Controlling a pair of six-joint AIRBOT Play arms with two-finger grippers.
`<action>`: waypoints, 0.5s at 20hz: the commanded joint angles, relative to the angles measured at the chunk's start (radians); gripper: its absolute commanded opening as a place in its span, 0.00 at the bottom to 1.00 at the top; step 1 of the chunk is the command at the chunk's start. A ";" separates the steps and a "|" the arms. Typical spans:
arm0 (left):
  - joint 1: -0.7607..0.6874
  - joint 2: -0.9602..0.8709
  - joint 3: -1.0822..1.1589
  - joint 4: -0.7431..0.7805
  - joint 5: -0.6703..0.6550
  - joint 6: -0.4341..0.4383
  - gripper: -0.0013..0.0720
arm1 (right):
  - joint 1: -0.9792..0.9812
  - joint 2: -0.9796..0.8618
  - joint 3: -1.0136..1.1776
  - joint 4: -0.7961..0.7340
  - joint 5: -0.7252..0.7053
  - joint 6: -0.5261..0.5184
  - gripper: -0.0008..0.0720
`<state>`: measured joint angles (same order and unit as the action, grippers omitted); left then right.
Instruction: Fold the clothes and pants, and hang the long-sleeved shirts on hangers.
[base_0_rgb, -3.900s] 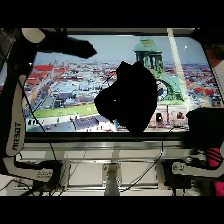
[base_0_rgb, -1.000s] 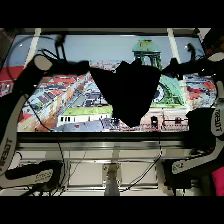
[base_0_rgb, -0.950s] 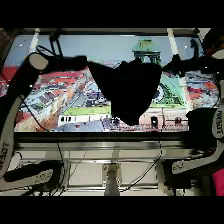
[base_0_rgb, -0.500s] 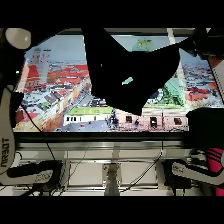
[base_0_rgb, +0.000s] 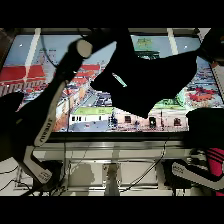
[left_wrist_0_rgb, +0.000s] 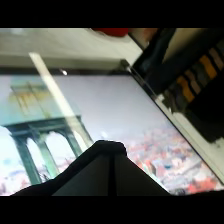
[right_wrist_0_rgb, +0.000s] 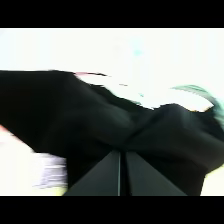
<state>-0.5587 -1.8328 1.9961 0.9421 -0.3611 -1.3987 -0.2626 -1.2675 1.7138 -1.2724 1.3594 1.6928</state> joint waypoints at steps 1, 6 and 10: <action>-0.083 -0.109 0.012 -0.007 0.073 0.001 0.02 | -0.011 -0.042 -0.009 -0.321 0.061 0.074 0.03; -0.066 -0.117 0.012 0.024 0.109 0.001 0.66 | -0.017 -0.134 -0.009 -0.288 0.035 0.067 0.76; 0.015 -0.051 0.012 0.078 -0.067 0.000 0.65 | -0.017 -0.186 -0.009 -0.148 -0.024 0.002 0.76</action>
<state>-0.5861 -1.9137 2.0079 0.9733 -0.3168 -1.3979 -0.2790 -1.4155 1.7054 -1.5051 1.3731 1.7363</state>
